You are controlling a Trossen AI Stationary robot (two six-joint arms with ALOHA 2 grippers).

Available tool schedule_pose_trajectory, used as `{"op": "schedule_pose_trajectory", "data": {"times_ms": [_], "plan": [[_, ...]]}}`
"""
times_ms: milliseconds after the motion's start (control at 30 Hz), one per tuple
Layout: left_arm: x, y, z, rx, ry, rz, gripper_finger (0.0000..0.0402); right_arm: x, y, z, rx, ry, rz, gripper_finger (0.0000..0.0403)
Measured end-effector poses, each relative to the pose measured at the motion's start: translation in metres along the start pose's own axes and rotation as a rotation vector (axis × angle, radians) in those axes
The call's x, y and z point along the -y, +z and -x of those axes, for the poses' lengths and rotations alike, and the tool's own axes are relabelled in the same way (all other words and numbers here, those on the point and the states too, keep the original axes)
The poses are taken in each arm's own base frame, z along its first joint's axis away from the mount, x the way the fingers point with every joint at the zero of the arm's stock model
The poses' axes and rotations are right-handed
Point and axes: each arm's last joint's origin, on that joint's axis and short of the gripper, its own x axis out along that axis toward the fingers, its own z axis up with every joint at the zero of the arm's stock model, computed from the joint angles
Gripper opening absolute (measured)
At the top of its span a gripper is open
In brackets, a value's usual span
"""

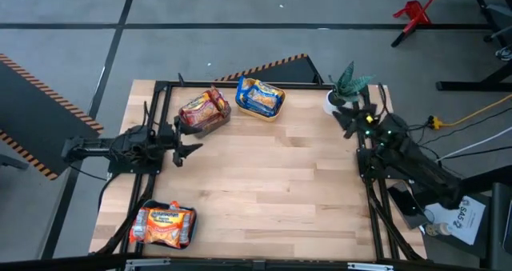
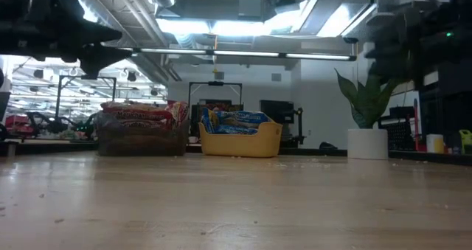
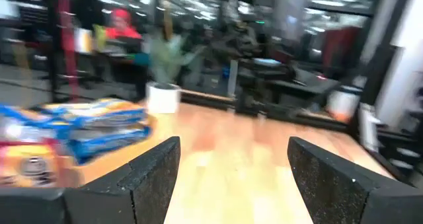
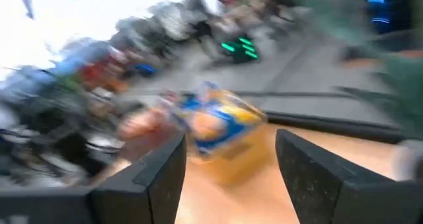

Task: Sort Maruchan noodles
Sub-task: Return to Home Position

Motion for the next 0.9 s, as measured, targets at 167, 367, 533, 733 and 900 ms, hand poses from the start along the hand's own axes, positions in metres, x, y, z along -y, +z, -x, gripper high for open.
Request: {"op": "schedule_pose_trajectory", "data": {"times_ms": [167, 367, 533, 733, 900], "plan": [[0.004, -0.007, 0.0, -0.086, -0.104, 0.037, 0.0275, 0.009, -0.038, -0.016, -0.08, 0.102, -0.09, 0.0221], [0.004, -0.007, 0.0, -0.089, -0.1, 0.04, 0.0275, 0.0, -0.045, -0.017, -0.059, 0.06, 0.002, 0.0221], [0.006, -0.008, 0.0, -0.095, -0.123, 0.035, 0.0275, -0.008, -0.051, -0.016, -0.12, 0.127, -0.002, 0.0221], [0.004, -0.006, 0.0, -0.077, -0.081, 0.033, 0.0275, -0.011, -0.051, -0.015, -0.095, 0.111, -0.011, 0.0221], [0.005, -0.007, 0.0, -0.08, -0.088, 0.055, 0.0275, -0.012, -0.052, -0.015, -0.128, 0.163, -0.014, 0.0221]]}}
